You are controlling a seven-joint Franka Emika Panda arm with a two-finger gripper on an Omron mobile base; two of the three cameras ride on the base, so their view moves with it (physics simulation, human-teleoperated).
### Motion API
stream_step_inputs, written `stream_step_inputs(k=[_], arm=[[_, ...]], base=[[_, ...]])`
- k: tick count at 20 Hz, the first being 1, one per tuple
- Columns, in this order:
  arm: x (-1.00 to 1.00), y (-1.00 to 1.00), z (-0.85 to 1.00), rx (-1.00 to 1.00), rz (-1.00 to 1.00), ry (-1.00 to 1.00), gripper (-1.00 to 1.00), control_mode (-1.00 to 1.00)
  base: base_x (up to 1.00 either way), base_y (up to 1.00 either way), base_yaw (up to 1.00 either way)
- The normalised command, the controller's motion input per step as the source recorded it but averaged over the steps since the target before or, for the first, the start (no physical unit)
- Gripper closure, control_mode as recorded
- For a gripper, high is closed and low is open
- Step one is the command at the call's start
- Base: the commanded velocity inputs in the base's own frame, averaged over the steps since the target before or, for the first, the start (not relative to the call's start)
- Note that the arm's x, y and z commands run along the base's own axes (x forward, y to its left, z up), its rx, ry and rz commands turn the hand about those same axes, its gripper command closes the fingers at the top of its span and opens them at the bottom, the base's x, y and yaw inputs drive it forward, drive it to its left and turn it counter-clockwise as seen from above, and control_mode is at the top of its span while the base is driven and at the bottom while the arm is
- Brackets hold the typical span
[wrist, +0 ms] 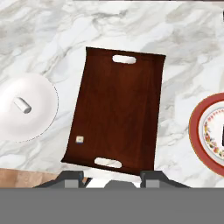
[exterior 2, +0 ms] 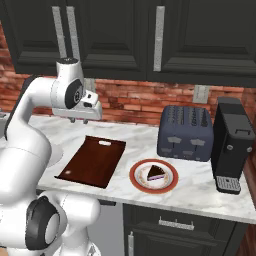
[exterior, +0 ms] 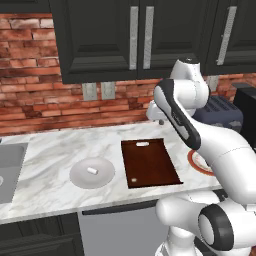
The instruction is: Move the dessert items from the plates to the tray.
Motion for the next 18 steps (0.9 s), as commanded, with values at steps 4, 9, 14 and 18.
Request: stream_step_inputs(k=[4,9,14,18], arm=[[0.00,-0.06,-0.07,0.00,0.00,0.00,-1.00,-1.00],[0.00,-0.40,-0.32,0.00,0.00,0.00,-1.00,-1.00],[0.00,-0.71,-0.41,0.00,0.00,0.02,-1.00,-1.00],[0.00,-0.59,-0.32,0.00,-0.01,0.07,-1.00,-1.00]], base=[[0.00,0.00,0.00],[0.00,0.00,0.00],[0.00,0.00,0.00],[0.00,0.00,0.00]])
